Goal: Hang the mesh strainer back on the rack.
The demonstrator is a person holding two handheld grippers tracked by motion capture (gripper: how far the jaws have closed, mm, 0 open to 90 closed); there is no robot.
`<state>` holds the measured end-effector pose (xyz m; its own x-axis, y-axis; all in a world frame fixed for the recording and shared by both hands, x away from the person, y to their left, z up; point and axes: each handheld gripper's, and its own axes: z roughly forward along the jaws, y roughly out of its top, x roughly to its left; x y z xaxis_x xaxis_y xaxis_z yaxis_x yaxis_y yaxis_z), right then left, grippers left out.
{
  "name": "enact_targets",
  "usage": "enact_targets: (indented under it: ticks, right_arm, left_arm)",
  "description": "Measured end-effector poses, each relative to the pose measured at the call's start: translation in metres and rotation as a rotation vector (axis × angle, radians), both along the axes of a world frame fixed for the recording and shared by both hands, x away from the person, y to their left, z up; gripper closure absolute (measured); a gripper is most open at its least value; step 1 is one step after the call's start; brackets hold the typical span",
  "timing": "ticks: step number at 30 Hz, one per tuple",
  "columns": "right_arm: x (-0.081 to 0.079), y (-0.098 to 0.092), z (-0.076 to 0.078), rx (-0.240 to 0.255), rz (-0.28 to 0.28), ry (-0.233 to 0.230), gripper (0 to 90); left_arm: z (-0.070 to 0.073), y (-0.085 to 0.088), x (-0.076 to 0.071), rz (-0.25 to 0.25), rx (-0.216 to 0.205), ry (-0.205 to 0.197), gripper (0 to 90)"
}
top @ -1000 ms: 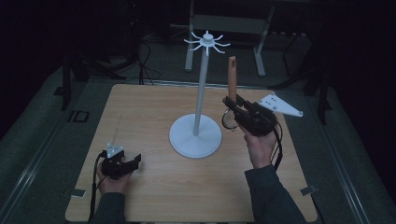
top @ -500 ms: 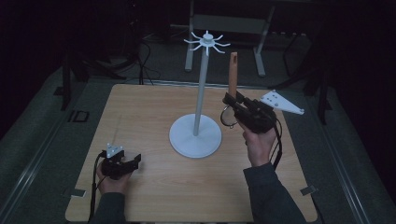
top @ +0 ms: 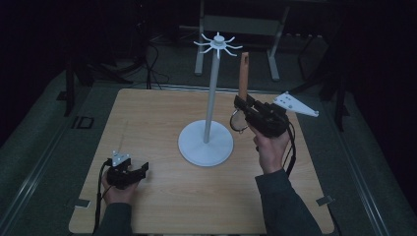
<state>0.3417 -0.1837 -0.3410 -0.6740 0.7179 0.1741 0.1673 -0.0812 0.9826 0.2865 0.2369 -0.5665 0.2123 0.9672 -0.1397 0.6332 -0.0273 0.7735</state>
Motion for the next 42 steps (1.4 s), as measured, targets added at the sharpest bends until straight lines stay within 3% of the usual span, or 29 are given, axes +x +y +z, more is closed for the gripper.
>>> enact_targets:
  ticks: [31,42]
  right_arm:
    - [0.019,0.019,0.007,0.033,0.076,0.055,69.7]
    - [0.027,0.024,0.009,0.016,0.085,0.072,69.7]
  left_arm:
    - [0.000,0.000,0.000,0.000,-0.002,-0.001,25.7]
    - [0.000,0.000,0.000,0.000,-0.001,-0.002,25.7]
